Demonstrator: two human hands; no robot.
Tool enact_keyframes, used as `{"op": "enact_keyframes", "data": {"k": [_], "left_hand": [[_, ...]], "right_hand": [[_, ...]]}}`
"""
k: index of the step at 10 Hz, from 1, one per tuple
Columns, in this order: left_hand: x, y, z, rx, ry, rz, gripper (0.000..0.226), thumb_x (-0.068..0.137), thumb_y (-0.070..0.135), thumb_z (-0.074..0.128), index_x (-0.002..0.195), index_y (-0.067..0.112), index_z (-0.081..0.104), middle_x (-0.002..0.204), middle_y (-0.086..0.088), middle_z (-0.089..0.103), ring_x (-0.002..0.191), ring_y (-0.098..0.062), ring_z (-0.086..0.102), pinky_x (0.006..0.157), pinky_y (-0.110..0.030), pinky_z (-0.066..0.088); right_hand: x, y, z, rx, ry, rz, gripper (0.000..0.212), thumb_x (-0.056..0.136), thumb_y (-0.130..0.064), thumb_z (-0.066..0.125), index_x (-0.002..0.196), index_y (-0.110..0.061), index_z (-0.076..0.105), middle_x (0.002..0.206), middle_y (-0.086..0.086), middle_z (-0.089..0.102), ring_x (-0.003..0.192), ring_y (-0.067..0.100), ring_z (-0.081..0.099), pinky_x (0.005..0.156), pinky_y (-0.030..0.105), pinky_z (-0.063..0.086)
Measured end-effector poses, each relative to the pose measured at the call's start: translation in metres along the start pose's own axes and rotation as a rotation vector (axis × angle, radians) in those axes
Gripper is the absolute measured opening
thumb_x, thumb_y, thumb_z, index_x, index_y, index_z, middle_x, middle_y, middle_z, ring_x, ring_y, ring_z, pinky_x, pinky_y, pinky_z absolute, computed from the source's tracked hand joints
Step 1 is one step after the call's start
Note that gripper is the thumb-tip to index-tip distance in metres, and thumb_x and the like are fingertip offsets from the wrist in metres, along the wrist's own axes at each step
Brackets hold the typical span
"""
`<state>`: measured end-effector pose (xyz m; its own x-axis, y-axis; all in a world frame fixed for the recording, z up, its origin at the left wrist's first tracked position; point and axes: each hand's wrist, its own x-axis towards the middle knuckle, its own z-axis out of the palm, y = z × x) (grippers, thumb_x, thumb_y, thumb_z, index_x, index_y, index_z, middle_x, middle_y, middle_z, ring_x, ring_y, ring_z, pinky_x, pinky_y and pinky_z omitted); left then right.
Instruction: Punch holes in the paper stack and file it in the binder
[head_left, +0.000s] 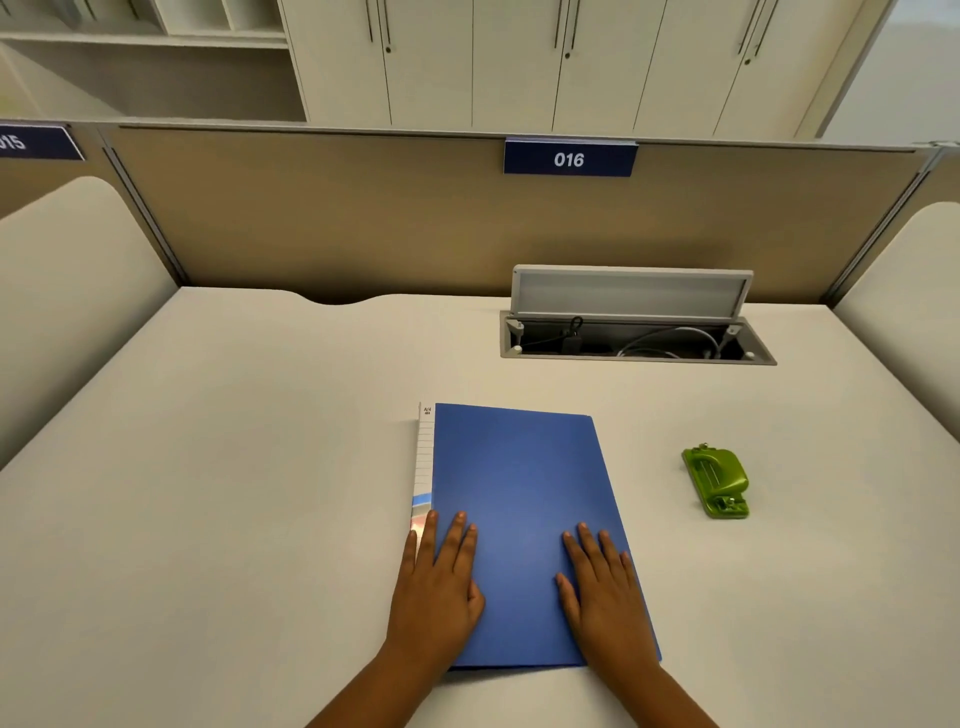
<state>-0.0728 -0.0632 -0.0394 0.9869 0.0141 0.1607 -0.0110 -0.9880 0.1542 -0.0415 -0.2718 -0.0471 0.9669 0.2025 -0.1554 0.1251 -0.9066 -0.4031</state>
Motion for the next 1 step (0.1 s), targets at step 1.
{"op": "enact_keyframes", "data": {"k": [1], "left_hand": [[0.0203,-0.0006,-0.0060,0.041,0.065,0.046,0.061,0.092,0.048,0.003,0.133,0.019,0.038,0.134,0.001,0.056,0.143,-0.017,-0.017,0.112,-0.033,-0.001]], "right_hand": [[0.0028,-0.0033,-0.0173,0.252,0.081,-0.074,0.088,0.066,-0.085,-0.004,0.138,-0.038,0.008,0.154,-0.008,0.009,0.141,0.001,-0.004,0.113,0.020,-0.004]]}}
